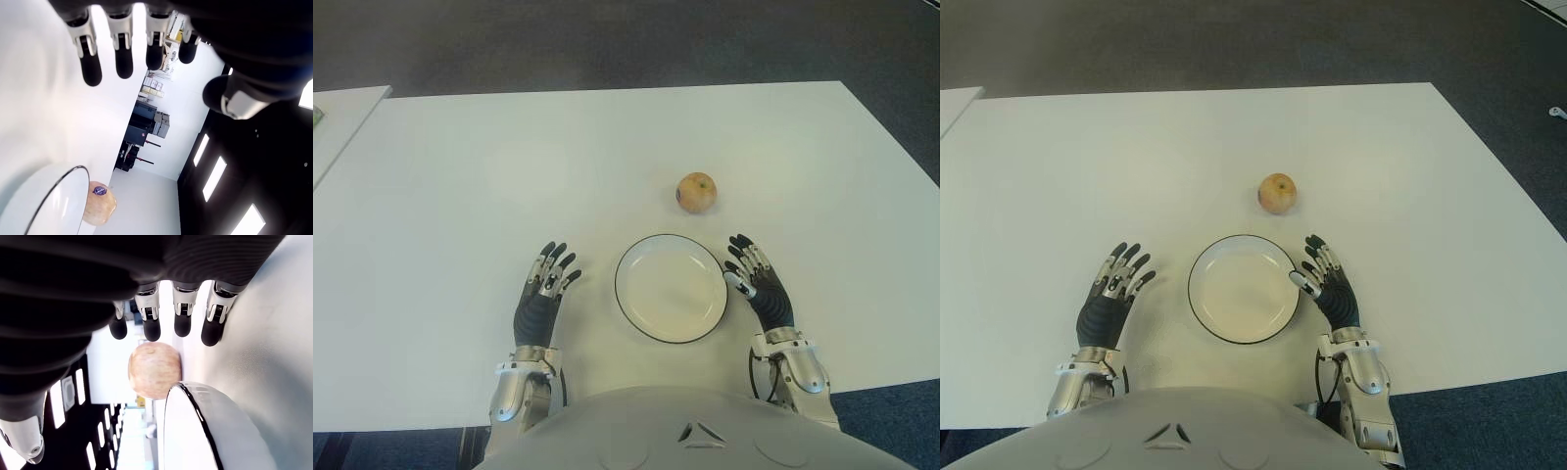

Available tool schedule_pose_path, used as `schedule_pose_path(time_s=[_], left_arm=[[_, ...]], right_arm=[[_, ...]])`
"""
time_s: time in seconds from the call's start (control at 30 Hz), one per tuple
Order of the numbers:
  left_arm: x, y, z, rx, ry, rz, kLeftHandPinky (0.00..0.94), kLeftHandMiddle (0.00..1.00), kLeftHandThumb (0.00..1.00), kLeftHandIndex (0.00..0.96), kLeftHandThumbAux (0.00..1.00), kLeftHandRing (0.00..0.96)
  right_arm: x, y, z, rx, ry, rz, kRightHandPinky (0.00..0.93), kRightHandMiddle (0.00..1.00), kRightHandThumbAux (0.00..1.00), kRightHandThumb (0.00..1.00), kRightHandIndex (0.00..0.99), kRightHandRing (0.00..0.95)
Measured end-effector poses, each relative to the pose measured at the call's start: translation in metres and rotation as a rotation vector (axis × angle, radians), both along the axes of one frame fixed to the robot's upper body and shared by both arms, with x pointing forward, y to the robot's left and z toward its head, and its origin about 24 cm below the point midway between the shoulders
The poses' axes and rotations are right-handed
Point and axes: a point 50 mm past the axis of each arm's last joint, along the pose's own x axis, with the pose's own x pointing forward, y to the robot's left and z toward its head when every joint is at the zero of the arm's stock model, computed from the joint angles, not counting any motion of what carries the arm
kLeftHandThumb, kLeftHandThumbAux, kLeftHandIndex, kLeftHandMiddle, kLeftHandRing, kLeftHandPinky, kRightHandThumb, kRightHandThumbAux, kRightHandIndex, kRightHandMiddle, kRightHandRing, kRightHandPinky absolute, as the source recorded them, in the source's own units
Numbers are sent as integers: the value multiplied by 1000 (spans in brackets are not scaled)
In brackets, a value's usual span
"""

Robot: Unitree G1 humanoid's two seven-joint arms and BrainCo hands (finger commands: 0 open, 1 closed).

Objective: Put the apples into the plate.

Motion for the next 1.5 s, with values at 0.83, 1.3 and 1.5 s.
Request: schedule_pose_path(time_s=[0.83, 1.3, 1.5], left_arm=[[1, -5, -1, -20, -2, -21, 195, 101, 244, 112, 467, 125], [8, -12, -6, -26, -1, -38, 186, 101, 225, 111, 460, 119], [9, -14, -9, -10, 6, -48, 190, 105, 224, 115, 465, 120]], right_arm=[[6, -11, 7, -1, -8, -22, 0, 94, 615, 165, 0, 43], [65, -25, 84, -500, -396, -8, 22, 39, 579, 356, 49, 15], [91, -23, 91, -776, -463, 69, 50, 18, 512, 422, 72, 2]])
